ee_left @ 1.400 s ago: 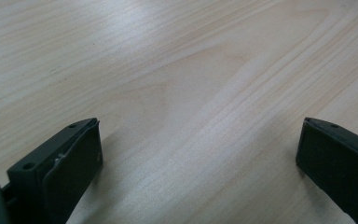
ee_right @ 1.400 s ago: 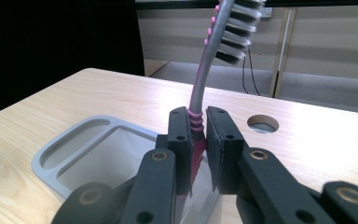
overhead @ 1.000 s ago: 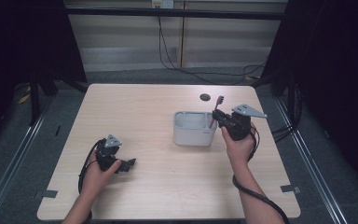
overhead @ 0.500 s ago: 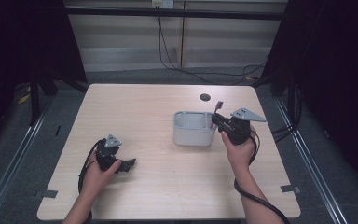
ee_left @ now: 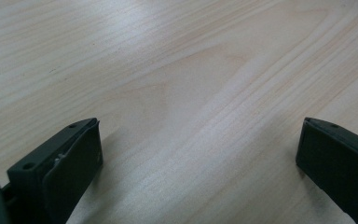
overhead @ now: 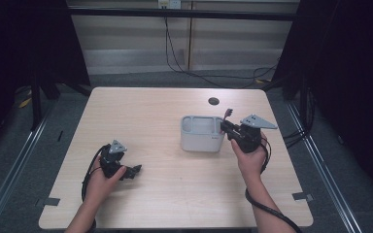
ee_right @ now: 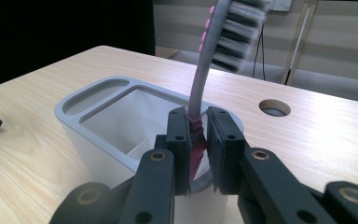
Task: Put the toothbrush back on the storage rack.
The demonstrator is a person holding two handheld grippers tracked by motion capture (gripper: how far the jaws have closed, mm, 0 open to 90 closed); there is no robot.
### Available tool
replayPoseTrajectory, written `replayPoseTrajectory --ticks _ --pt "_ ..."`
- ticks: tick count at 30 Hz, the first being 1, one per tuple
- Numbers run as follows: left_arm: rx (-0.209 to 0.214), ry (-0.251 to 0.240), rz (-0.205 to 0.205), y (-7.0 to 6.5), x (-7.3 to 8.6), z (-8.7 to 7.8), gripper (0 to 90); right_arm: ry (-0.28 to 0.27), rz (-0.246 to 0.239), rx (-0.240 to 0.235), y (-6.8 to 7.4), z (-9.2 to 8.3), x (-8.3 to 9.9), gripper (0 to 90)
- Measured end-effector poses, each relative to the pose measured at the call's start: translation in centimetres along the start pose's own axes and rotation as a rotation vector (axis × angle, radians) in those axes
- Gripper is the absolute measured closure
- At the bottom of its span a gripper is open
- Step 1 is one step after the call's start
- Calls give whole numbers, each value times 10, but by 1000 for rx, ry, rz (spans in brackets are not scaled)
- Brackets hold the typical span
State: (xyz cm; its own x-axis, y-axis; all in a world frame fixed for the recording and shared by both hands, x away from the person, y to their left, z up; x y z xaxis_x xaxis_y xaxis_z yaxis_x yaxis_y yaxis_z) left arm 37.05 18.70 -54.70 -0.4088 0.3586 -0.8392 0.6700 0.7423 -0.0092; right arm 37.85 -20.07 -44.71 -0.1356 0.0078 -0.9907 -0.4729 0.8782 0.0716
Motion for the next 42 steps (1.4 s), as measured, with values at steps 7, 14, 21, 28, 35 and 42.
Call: replayPoseTrajectory --ticks 7,14,21,28,35,42 --pt "0 0 0 0 0 0 0 6 -7 -10 3 -1 3 787" --pt "-1 -2 -2 0 0 0 0 -1 -9 -18 4 -2 1 785" --pt "0 -3 -3 0 0 1 0 -1 -7 -20 5 -3 1 782" --pt "0 -1 -3 0 0 0 0 -4 -4 -24 7 -5 0 747" --pt "0 -2 -5 -1 0 0 0 -2 -8 1 5 -6 0 621" --pt "-1 -2 -3 -1 0 0 0 13 -5 6 2 -7 3 569"
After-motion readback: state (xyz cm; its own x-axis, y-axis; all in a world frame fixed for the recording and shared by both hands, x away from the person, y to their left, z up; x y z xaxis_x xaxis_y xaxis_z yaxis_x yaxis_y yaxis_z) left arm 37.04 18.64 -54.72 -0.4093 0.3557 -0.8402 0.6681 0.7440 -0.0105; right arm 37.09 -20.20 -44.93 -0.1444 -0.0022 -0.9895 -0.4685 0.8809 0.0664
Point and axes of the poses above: each handheld gripper's, and its own axes: z roughly forward along the jaws, x roughly out of its underside, y roughly to its left, the point moved 5 cm from there along z, roughly forward along the jaws, and after that the axes turned 13 degrees about -y, right-handed, at the moved point
